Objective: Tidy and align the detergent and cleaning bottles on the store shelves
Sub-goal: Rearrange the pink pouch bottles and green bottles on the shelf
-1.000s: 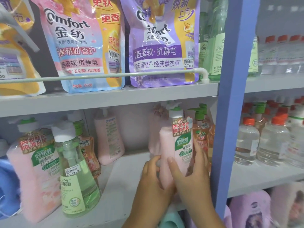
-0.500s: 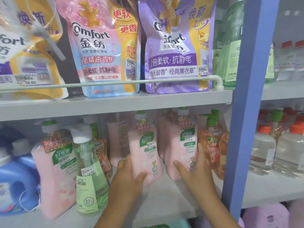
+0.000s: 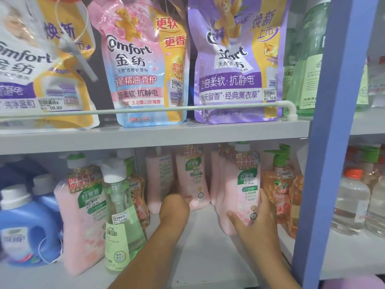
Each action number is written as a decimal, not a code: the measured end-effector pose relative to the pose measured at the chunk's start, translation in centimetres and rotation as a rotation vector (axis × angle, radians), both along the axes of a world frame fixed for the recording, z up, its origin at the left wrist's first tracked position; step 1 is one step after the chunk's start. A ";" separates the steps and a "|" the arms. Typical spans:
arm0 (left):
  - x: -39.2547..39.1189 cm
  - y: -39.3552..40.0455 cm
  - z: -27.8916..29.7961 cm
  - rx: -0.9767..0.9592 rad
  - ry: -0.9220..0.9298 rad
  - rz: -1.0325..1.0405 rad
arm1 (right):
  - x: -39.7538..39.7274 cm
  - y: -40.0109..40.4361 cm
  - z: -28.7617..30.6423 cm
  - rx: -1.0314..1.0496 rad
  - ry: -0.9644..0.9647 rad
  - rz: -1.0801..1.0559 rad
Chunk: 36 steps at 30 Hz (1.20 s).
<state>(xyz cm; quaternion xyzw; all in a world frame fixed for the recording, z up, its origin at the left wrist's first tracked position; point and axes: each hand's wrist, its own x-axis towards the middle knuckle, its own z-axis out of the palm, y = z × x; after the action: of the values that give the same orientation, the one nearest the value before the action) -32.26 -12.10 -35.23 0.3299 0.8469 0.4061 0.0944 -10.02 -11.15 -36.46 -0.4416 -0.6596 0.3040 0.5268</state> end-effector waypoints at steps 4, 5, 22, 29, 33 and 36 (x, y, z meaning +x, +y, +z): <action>0.0 -1.0 0.4 0.189 0.168 0.079 | 0.0 0.0 0.0 -0.012 -0.014 0.007; -0.3 -1.3 0.7 0.295 0.283 0.142 | 0.0 0.1 0.1 -0.014 -0.015 0.008; 0.6 -2.3 2.5 -0.032 0.245 0.240 | 0.1 -0.5 0.1 -0.017 -0.011 0.021; 4.5 -6.2 3.8 -0.037 0.407 0.270 | 0.0 -0.4 -0.1 -0.021 -0.050 -0.035; 5.3 -7.1 3.5 0.076 0.342 0.149 | -0.2 0.1 0.0 -0.060 -0.079 -0.063; 4.2 -7.0 2.5 0.293 0.141 -0.056 | -0.3 0.4 0.2 -0.085 -0.101 -0.061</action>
<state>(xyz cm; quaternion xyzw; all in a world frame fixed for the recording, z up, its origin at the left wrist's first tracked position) -28.10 -19.13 -32.75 0.3912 0.7736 0.4985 -0.0031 -10.28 -10.74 -36.29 -0.4981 -0.6582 0.2927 0.4827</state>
